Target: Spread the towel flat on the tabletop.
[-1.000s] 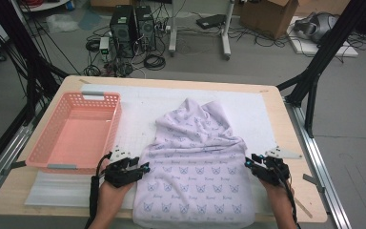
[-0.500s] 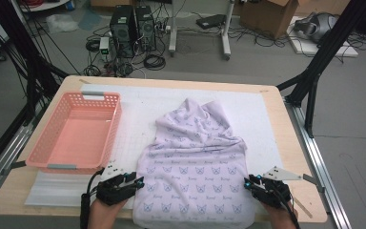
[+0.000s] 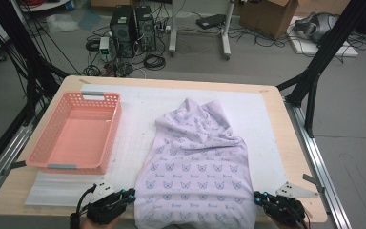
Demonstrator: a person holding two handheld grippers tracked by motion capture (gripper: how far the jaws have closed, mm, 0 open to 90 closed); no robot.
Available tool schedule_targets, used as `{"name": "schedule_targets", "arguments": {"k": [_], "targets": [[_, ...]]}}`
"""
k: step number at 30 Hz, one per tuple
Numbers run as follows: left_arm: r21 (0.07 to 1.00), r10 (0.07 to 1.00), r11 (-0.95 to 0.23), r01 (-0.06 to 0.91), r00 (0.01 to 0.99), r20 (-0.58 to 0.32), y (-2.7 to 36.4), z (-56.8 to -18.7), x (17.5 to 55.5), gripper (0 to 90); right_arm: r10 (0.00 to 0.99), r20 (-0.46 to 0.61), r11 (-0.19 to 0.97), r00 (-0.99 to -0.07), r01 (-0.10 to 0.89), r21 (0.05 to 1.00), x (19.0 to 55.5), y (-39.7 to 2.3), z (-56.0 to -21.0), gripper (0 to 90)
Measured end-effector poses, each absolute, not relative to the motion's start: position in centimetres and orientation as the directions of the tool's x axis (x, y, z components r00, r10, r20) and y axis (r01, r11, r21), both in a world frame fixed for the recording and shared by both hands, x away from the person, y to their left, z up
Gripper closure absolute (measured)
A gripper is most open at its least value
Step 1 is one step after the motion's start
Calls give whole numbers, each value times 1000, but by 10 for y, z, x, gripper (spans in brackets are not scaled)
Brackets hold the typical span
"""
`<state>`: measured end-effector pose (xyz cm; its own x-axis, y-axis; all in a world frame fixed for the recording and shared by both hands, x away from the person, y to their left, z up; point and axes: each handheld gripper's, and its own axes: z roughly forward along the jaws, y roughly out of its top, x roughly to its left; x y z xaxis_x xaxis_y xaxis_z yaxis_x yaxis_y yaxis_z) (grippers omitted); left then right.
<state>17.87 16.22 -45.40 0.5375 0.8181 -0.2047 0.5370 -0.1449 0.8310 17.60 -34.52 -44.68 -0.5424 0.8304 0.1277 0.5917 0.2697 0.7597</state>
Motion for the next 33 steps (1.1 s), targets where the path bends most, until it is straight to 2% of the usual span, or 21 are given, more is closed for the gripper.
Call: {"name": "schedule_targets", "arguments": {"k": [1, 3, 8, 9, 10, 11, 16, 20, 22, 23, 24, 25, 33], "targets": [[835, 816, -132, 534, 537, -214, 161, -453, 183, 622, 842, 126, 253, -524, 591, 766, 178, -344, -446, 669], [837, 815, -117, 535, 534, -227, 158, -453, 194, 554, 854, 129, 228, -504, 586, 778, 185, -341, -445, 618], [811, 808, -137, 568, 538, -240, 145, -458, 210, 535, 868, 69, 273, -492, 589, 760, 198, -328, -450, 634], [815, 815, -157, 558, 540, -213, 143, -458, 210, 584, 871, 69, 272, -487, 594, 757, 199, -328, -450, 682], [816, 821, -194, 545, 545, -169, 142, -458, 207, 703, 869, 68, 274, -490, 591, 758, 198, -328, -450, 800], [816, 818, -194, 545, 549, -172, 142, -458, 206, 859, 851, 94, 275, -516, 591, 758, 197, -329, -450, 866], [802, 824, -187, 567, 535, -186, 148, -455, 189, 881, 840, 79, 306, -536, 589, 748, 187, -333, -448, 880], [795, 791, -213, 568, 578, -201, 151, -454, 168, 879, 822, 107, 311, -559, 598, 739, 171, -343, -447, 879], [807, 780, -214, 550, 594, -198, 150, -454, 168, 833, 819, 115, 311, -562, 604, 734, 167, -345, -445, 834], [817, 783, -210, 537, 593, -189, 150, -452, 172, 712, 830, 109, 299, -547, 602, 740, 167, -345, -444, 738], [824, 788, -190, 534, 584, -197, 150, -450, 179, 644, 842, 110, 279, -528, 601, 749, 170, -345, -443, 682], [827, 790, -176, 535, 578, -205, 150, -449, 184, 612, 852, 109, 261, -512, 596, 759, 175, -344, -442, 639], [799, 829, -150, 583, 514, -219, 136, -451, 237, 564, 890, 49, 260, -453, 594, 762, 214, -323, -447, 610]]}}
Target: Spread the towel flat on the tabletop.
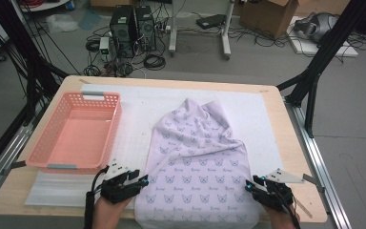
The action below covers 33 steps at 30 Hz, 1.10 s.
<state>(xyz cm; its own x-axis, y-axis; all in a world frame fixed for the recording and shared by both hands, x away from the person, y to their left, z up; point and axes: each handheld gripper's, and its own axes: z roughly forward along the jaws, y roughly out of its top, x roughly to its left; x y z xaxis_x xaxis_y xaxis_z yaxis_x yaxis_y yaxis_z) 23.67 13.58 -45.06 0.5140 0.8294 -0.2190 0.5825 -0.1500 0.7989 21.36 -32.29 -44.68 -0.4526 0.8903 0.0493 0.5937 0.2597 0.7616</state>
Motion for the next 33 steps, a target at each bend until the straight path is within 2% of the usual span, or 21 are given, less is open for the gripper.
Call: {"name": "schedule_targets", "arguments": {"k": [3, 4, 5, 6, 7, 9, 14, 16, 18, 19, 20, 21, 23, 28, 33], "targets": [[789, 832, -159, 593, 511, -217, 128, -453, 250, 553, 892, 55, 255, -448, 601, 758, 220, -323, -450, 653], [791, 831, -166, 589, 515, -208, 124, -453, 252, 560, 892, 63, 248, -448, 601, 760, 220, -324, -450, 719], [792, 835, -186, 581, 519, -184, 121, -453, 252, 595, 885, 71, 250, -459, 599, 761, 220, -326, -450, 849], [794, 824, -216, 569, 542, -164, 119, -452, 252, 692, 876, 86, 250, -474, 600, 760, 219, -326, -450, 868], [787, 823, -224, 575, 545, -164, 117, -451, 250, 845, 875, 78, 260, -478, 599, 757, 217, -326, -450, 874], [787, 830, -239, 569, 540, -138, 115, -449, 245, 854, 867, 83, 268, -491, 601, 753, 213, -329, -449, 880], [788, 805, -229, 572, 566, -177, 127, -450, 219, 856, 845, 97, 291, -526, 604, 742, 191, -339, -447, 881], [799, 787, -214, 561, 584, -200, 132, -449, 209, 851, 834, 98, 306, -544, 602, 738, 180, -341, -447, 881], [811, 784, -206, 547, 588, -198, 135, -449, 206, 804, 825, 98, 317, -556, 598, 736, 173, -342, -446, 870], [818, 782, -197, 541, 589, -202, 136, -448, 209, 737, 823, 99, 318, -559, 600, 734, 172, -341, -445, 846], [822, 783, -188, 538, 588, -205, 136, -447, 214, 666, 825, 93, 319, -558, 595, 737, 174, -341, -444, 764], [825, 787, -178, 537, 581, -209, 136, -446, 219, 607, 833, 83, 312, -546, 589, 745, 177, -341, -443, 732], [836, 790, -178, 519, 582, -193, 135, -443, 228, 583, 849, 94, 276, -520, 587, 761, 187, -341, -440, 670], [836, 808, -174, 521, 560, -182, 131, -443, 256, 549, 881, 75, 237, -468, 572, 786, 225, -337, -440, 641], [819, 813, -191, 541, 555, -177, 125, -445, 282, 533, 896, 48, 246, -441, 584, 773, 260, -327, -445, 636]]}}
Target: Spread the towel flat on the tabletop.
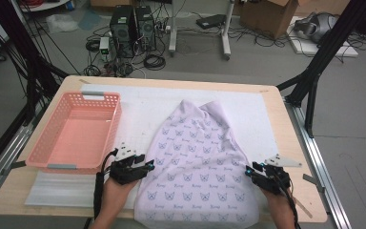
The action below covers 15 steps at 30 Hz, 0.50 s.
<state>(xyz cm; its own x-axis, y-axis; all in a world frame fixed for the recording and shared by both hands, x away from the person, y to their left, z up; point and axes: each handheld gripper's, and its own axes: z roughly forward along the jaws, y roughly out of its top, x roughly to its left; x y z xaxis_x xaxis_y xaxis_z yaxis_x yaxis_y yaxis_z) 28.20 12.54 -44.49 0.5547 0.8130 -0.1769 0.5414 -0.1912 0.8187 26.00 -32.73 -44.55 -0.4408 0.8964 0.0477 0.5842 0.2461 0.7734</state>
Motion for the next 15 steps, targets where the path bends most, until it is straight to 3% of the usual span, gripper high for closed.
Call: {"name": "schedule_targets", "arguments": {"k": [6, 8, 9, 10, 15], "targets": [[801, 837, -197, 566, 523, -163, 119, -450, 302, 504, 902, 47, 246, -428, 601, 760, 277, -325, -450, 689], [793, 851, -225, 565, 511, -123, 117, -452, 302, 625, 890, 77, 240, -448, 607, 757, 277, -327, -450, 864], [791, 845, -240, 562, 523, -116, 116, -451, 301, 786, 886, 80, 247, -457, 610, 753, 276, -328, -449, 869], [786, 846, -246, 567, 521, -111, 116, -450, 300, 860, 886, 74, 254, -457, 613, 748, 274, -329, -448, 874], [777, 845, -221, 590, 514, -149, 124, -449, 281, 875, 876, 78, 269, -475, 618, 739, 252, -342, -446, 878]]}}
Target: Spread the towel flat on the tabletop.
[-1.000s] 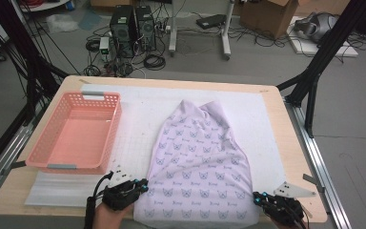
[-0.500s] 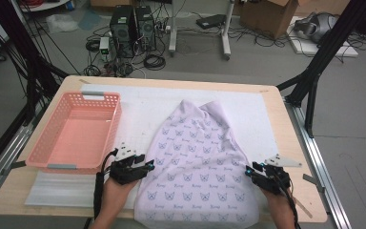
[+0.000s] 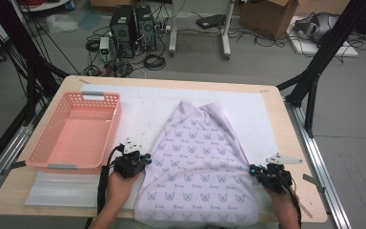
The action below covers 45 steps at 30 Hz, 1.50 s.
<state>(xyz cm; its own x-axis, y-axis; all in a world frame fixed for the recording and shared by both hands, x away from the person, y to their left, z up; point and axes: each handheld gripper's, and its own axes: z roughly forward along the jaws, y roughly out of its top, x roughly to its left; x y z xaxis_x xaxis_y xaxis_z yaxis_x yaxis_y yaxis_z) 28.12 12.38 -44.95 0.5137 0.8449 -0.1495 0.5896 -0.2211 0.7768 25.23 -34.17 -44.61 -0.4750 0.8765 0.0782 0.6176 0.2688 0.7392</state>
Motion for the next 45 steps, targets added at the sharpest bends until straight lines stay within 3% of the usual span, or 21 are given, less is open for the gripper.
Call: {"name": "schedule_targets", "arguments": {"k": [8, 10, 12, 16, 23, 30, 32, 36, 39, 45], "targets": [[804, 806, -222, 551, 567, -167, 126, -450, 248, 847, 855, 102, 278, -508, 617, 736, 219, -351, -445, 857], [815, 799, -208, 540, 575, -177, 125, -447, 254, 697, 857, 103, 271, -504, 612, 743, 221, -351, -443, 742], [830, 787, -207, 519, 592, -174, 124, -445, 260, 630, 865, 106, 249, -491, 603, 758, 228, -352, -441, 696], [843, 768, -180, 507, 608, -202, 123, -443, 278, 573, 879, 95, 222, -468, 576, 786, 258, -351, -434, 679], [859, 763, -130, 496, 603, -233, 120, -444, 303, 546, 902, 34, 245, -431, 573, 782, 326, -340, -434, 741], [839, 782, -105, 534, 566, -262, 119, -451, 311, 532, 910, 63, 224, -410, 614, 757, 375, -326, -441, 596], [834, 781, -97, 543, 561, -274, 121, -451, 312, 533, 905, 86, 214, -417, 620, 755, 387, -318, -442, 608], [830, 786, -87, 550, 549, -282, 120, -452, 313, 533, 881, 73, 263, -467, 612, 746, 397, -300, -448, 855], [831, 789, -97, 548, 552, -272, 120, -451, 313, 524, 885, 39, 290, -464, 615, 734, 394, -303, -444, 866], [827, 779, -111, 551, 565, -272, 110, -447, 315, 501, 929, -61, 283, -365, 598, 750, 376, -335, -429, 864]]}}
